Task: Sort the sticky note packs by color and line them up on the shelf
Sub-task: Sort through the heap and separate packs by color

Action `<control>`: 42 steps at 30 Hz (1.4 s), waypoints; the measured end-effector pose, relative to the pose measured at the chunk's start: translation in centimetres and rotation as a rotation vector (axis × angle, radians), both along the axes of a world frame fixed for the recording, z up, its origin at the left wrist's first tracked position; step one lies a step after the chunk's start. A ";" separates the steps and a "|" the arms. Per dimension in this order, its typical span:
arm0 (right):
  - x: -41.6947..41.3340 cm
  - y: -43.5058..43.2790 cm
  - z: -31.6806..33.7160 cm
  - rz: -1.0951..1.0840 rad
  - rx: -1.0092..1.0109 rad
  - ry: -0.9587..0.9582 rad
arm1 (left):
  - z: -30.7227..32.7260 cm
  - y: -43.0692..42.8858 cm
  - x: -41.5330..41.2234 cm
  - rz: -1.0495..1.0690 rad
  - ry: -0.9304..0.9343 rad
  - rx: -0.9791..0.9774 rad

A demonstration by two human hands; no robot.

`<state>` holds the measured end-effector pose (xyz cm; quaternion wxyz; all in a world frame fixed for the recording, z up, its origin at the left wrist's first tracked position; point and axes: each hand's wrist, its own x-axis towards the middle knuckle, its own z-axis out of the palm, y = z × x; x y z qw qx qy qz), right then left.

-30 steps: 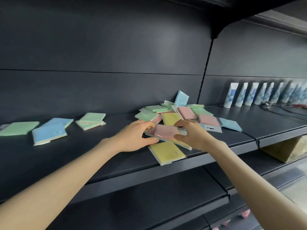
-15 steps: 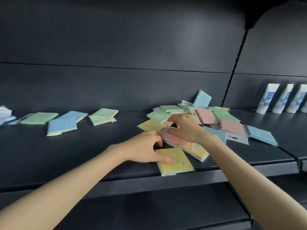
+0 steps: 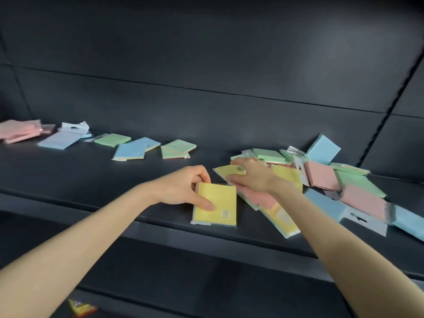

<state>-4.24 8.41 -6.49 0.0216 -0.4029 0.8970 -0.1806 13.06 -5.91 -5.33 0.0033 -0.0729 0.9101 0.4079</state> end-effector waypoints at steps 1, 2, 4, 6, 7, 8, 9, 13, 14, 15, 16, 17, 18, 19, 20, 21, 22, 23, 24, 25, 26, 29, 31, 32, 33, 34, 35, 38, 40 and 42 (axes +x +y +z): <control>-0.1 -0.4 -0.1 0.000 0.025 0.008 | 0.0 -0.4 0.1 0.034 0.010 0.033; -0.1 -0.7 -0.1 0.004 0.052 0.004 | -0.1 -0.7 0.1 0.065 0.024 0.068; -0.3 -1.1 -0.2 0.018 0.113 -0.025 | -0.3 -1.4 0.1 0.115 0.043 0.126; -0.3 -1.1 -0.3 0.017 0.157 -0.038 | -0.6 -2.0 -0.1 0.152 0.048 0.162; -0.3 -1.0 -0.2 0.007 0.163 -0.038 | -0.7 -2.3 -0.3 0.163 0.050 0.176; -0.2 -0.8 0.0 -0.006 0.169 -0.032 | -0.8 -2.5 -0.6 0.171 0.052 0.186; 0.0 -0.6 0.3 -0.021 0.179 -0.026 | -0.9 -2.6 -0.9 0.174 0.053 0.189; 0.5 0.1 1.0 -0.071 0.168 -0.012 | -1.1 -2.7 -2.2 0.146 0.041 0.168; 0.5 0.1 0.9 -0.066 0.169 0.006 | -1.2 -2.7 -2.5 0.136 0.040 0.166; 0.5 0.1 1.0 -0.053 0.173 0.021 | -1.2 -2.7 -2.8 0.128 0.039 0.165; 0.4 -0.1 1.0 -0.042 0.182 0.024 | -1.2 -2.7 -3.0 0.121 0.039 0.162; 0.4 -0.3 1.0 -0.036 0.189 0.020 | -1.2 -2.8 -3.2 0.116 0.038 0.157; 0.2 -0.5 1.0 -0.041 0.187 0.000 | -1.2 -2.9 -3.3 0.114 0.037 0.151; 0.0 -0.7 0.9 -0.057 0.179 -0.043 | -1.2 -3.1 -3.5 0.113 0.036 0.146; -0.2 -0.7 0.8 -0.077 0.165 -0.097 | -1.2 -3.2 -3.5 0.115 0.037 0.143; -0.6 -0.8 0.5 -0.090 0.155 -0.147 | -1.2 -3.4 -3.6 0.120 0.038 0.142; -0.9 -0.8 0.4 -0.089 0.152 -0.186 | -1.2 -3.6 -3.6 0.126 0.039 0.141; -1.2 -0.7 0.3 -0.081 0.160 -0.208 | -1.2 -3.8 -3.7 0.132 0.039 0.143; -1.5 -0.7 0.2 -0.072 0.168 -0.217 | -1.2 -4.0 -3.7 0.138 0.038 0.145; -1.8 -0.7 0.2 -0.065 0.161 -0.221 | -1.2 -4.1 -3.7 0.143 0.036 0.148; -2.1 -0.8 0.2 -0.065 0.148 -0.233 | -1.3 -4.2 -3.7 0.146 0.036 0.152; -2.7 -1.0 -0.2 -0.051 0.092 -0.232 | -1.4 -4.4 -3.8 0.163 0.058 0.181; -2.9 -1.1 -0.2 -0.031 0.050 -0.204 | -1.5 -4.6 -3.7 0.183 0.076 0.215; -2.9 -1.1 -0.1 -0.015 0.031 -0.178 | -1.6 -4.7 -3.7 0.190 0.081 0.230; -2.9 -1.1 0.0 -0.004 0.011 -0.144 | -1.6 -4.8 -3.7 0.194 0.083 0.241; -3.0 -1.1 0.1 -0.002 -0.014 -0.112 | -1.6 -4.9 -3.7 0.194 0.085 0.246; -2.9 -1.1 0.3 -0.009 -0.044 -0.084 | -1.7 -4.9 -3.7 0.194 0.089 0.247; -3.0 -0.9 0.6 -0.079 -0.154 -0.037 | -1.6 -4.9 -3.8 0.206 0.110 0.257; -3.1 -0.6 0.7 -0.133 -0.193 0.008 | -1.6 -4.8 -4.0 0.218 0.129 0.265; -3.4 -0.2 0.9 -0.177 -0.226 0.006 | -1.6 -4.8 -4.3 0.240 0.160 0.267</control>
